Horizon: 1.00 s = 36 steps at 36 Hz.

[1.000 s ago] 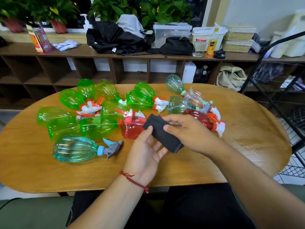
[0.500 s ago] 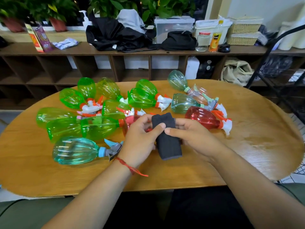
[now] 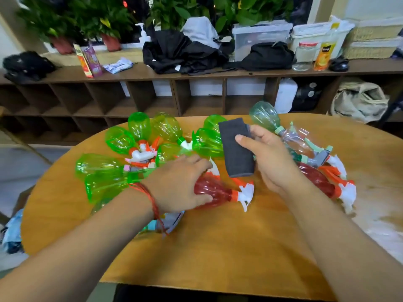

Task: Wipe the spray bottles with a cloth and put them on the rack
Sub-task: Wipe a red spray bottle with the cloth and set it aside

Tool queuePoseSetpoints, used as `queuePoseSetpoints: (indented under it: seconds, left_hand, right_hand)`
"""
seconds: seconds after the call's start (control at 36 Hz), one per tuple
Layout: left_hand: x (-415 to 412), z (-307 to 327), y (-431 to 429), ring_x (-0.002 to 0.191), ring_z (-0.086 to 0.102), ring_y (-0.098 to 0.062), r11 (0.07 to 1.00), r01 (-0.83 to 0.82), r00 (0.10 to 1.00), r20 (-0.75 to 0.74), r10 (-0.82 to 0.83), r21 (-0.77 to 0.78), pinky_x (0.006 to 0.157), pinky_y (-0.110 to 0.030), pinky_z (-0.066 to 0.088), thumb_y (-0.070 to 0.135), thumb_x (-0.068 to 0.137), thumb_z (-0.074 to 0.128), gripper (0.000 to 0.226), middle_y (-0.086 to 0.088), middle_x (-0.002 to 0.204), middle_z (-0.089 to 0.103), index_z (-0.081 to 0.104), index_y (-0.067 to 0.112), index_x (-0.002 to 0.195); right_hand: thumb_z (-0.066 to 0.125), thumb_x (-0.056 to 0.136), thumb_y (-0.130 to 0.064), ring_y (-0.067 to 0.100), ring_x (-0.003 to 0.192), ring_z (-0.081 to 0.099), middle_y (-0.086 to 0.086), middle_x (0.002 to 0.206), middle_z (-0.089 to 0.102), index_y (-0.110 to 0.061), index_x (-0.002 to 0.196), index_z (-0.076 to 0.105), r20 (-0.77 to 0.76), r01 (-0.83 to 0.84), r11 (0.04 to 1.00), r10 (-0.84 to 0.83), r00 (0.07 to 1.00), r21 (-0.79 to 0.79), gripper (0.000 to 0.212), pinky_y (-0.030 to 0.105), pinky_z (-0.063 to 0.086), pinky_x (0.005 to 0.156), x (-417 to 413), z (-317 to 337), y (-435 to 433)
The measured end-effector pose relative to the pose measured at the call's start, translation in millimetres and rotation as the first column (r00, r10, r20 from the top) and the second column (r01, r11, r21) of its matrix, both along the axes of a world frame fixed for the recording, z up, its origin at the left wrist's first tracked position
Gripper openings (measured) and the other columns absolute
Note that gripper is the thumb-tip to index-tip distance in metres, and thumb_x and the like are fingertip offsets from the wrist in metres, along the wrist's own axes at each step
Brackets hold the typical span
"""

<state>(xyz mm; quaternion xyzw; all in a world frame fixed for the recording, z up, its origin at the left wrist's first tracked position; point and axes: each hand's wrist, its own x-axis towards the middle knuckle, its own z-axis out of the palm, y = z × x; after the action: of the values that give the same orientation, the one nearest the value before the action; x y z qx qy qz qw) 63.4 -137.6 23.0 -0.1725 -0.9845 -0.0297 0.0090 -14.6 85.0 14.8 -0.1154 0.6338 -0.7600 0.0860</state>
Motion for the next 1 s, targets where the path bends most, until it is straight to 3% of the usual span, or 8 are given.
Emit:
queuePoseSetpoints:
  seconds: [0.17,0.36,0.5,0.58,0.67,0.78,0.86,1.0]
  left_hand:
    - [1.2,-19.1,7.2,0.135,0.05,-0.02,0.998,-0.005,0.998,0.07,0.009,-0.059,0.112,-0.038,0.044,0.071,0.084,0.071,0.088,0.006,0.147,0.053,0.039,0.032,0.156]
    - [13.8,-42.5,-7.3,0.134,0.048,-0.014,0.957,-0.185,0.976,-0.073,0.205,0.222,0.114,-0.039,0.045,0.077,0.081,0.068,0.087,0.011,0.144,0.054,0.047,0.033,0.154]
    - [8.4,-37.6,-11.2,0.122,0.058,-0.013,0.867,-0.204,0.933,-0.177,0.313,0.455,0.106,-0.037,0.052,0.073,0.079,0.073,0.079,0.01,0.131,0.061,0.055,0.032,0.144]
    - [-8.3,-24.9,2.6,0.112,0.063,-0.006,0.718,-0.231,0.891,-0.154,0.427,0.656,0.097,-0.026,0.055,0.069,0.079,0.078,0.072,0.014,0.125,0.064,0.058,0.035,0.139]
    - [-29.2,-7.3,31.0,0.101,0.068,0.0,0.46,-0.201,0.894,-0.03,0.447,0.865,0.082,-0.018,0.057,0.053,0.086,0.084,0.049,0.016,0.114,0.071,0.064,0.035,0.128]
    - [-61.6,2.1,64.8,0.105,0.075,-0.017,0.072,-0.173,0.934,0.141,0.329,0.982,0.097,-0.048,0.061,0.06,0.089,0.074,0.046,0.003,0.11,0.079,0.072,0.025,0.119]
    - [-79.4,0.4,89.4,0.115,0.074,-0.024,-0.178,-0.187,0.964,0.215,0.154,0.966,0.105,-0.05,0.057,0.055,0.097,0.066,0.047,-0.005,0.121,0.078,0.072,0.02,0.129]
    - [-93.4,-18.0,101.9,0.121,0.072,-0.026,-0.336,-0.205,0.968,0.241,0.066,0.919,0.101,-0.05,0.059,0.058,0.093,0.064,0.059,-0.007,0.128,0.075,0.066,0.02,0.139]
  right_hand:
    - [0.065,0.103,-0.012,0.018,0.102,0.075,0.006,0.117,0.078,-0.017,0.117,0.073,-0.02,0.051,0.997,-0.052,0.998,-0.05,0.016,0.036,0.061,0.079,5.0,-19.1,0.8]
    - [0.062,0.103,-0.01,0.02,0.105,0.075,0.006,0.119,0.078,-0.014,0.121,0.071,0.011,0.054,0.989,-0.053,0.999,-0.138,0.02,0.037,0.063,0.083,9.9,-26.4,5.9]
    - [0.066,0.103,-0.017,0.021,0.103,0.075,0.0,0.115,0.078,-0.03,0.113,0.074,-0.092,0.125,0.987,-0.135,0.987,-0.104,0.018,0.038,0.062,0.075,10.5,-25.8,9.3]
    - [0.066,0.104,-0.016,0.017,0.104,0.075,-0.001,0.116,0.077,-0.027,0.113,0.073,-0.109,0.179,0.972,-0.196,0.974,-0.151,0.017,0.034,0.062,0.073,10.2,-22.3,10.9]
    - [0.065,0.103,-0.016,0.02,0.103,0.075,0.002,0.113,0.078,-0.026,0.11,0.074,-0.091,0.201,0.959,-0.223,0.971,-0.201,0.015,0.035,0.061,0.073,9.2,-17.0,14.7]
    - [0.066,0.101,-0.018,0.027,0.106,0.075,0.004,0.114,0.078,-0.03,0.105,0.077,-0.082,0.231,0.952,-0.251,0.965,-0.2,0.016,0.05,0.062,0.084,0.6,-5.6,19.5]
    - [0.065,0.104,-0.017,0.024,0.106,0.076,0.001,0.114,0.079,-0.027,0.109,0.076,-0.103,0.288,0.944,-0.307,0.946,-0.163,0.016,0.052,0.061,0.09,-15.6,12.5,26.5]
    - [0.065,0.104,-0.02,0.021,0.102,0.076,-0.002,0.109,0.079,-0.031,0.103,0.076,-0.195,0.372,0.926,-0.378,0.905,-0.069,0.016,0.051,0.064,0.082,-42.3,35.5,43.0]
